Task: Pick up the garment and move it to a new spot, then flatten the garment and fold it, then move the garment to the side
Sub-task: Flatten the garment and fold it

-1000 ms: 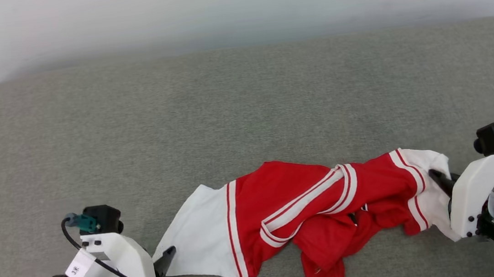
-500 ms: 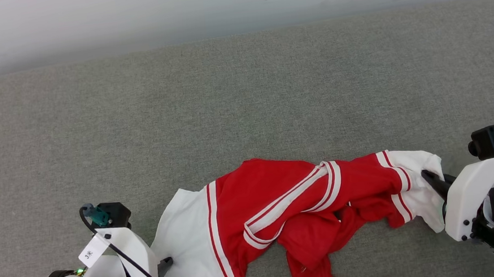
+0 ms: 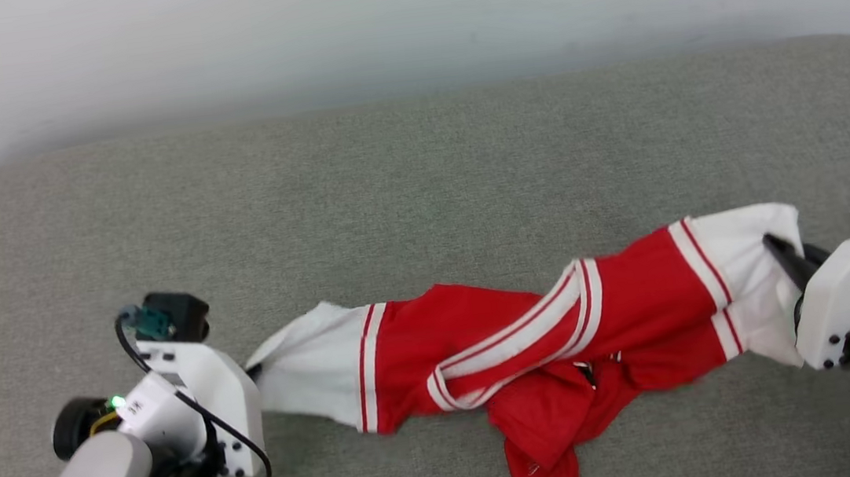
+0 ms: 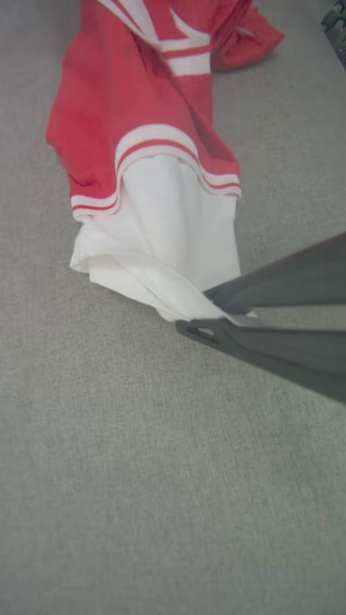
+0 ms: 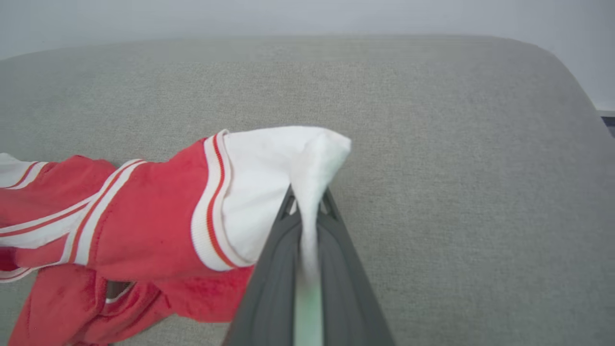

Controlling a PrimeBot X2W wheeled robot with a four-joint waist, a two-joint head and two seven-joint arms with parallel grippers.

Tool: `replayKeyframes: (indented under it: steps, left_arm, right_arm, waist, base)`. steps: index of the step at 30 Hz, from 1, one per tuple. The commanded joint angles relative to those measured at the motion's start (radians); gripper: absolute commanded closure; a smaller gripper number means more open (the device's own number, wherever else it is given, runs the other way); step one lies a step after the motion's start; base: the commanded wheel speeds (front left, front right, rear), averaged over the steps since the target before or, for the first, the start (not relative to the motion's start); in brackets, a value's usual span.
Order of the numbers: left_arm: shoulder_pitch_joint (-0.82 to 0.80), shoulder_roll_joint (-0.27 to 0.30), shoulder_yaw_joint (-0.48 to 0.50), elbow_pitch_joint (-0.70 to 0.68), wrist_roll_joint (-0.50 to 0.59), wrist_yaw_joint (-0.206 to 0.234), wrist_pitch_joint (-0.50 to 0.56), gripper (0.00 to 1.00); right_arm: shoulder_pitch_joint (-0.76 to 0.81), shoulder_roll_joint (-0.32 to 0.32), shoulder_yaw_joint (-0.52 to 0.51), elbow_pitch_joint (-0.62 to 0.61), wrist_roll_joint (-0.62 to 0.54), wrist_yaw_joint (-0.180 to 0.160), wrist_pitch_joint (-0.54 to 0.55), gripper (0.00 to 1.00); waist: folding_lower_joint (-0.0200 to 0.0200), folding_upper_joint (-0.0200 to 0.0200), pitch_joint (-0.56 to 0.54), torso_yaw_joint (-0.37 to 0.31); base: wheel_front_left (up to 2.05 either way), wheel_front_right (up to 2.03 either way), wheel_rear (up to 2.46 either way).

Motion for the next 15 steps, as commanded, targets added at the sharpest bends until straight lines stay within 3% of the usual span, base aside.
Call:
replayKeyframes:
  steps: [1, 7, 15]
  left_arm:
    - [-0.028, 0.003, 0.011, -0.008, 0.009, 0.006, -0.016, 1.0]
    - [-0.173, -0.022, 0.066, -0.005, 0.02, 0.029, -0.078, 1.0]
    - [-0.44, -0.063, 0.121, 0.113, 0.049, 0.037, -0.173, 1.0]
  right_arm:
    - [-0.023, -0.008, -0.008, 0.007, -0.009, -0.001, -0.016, 1.0]
    - [-0.136, -0.025, -0.022, 0.047, -0.035, -0.001, -0.066, 1.0]
    - [-0.375, -0.057, -0.017, 0.16, -0.079, -0.001, -0.127, 1.0]
  waist:
    - [0.0, 0.0, -0.007, 0.008]
    - [0.0, 0.0, -0.01, 0.021]
    - [0.0, 0.0, 0.042, 0.016]
  base:
    - [0.0, 0.0, 0.0]
    - [0.0, 0.0, 0.0]
    - [0.0, 0.0, 0.0]
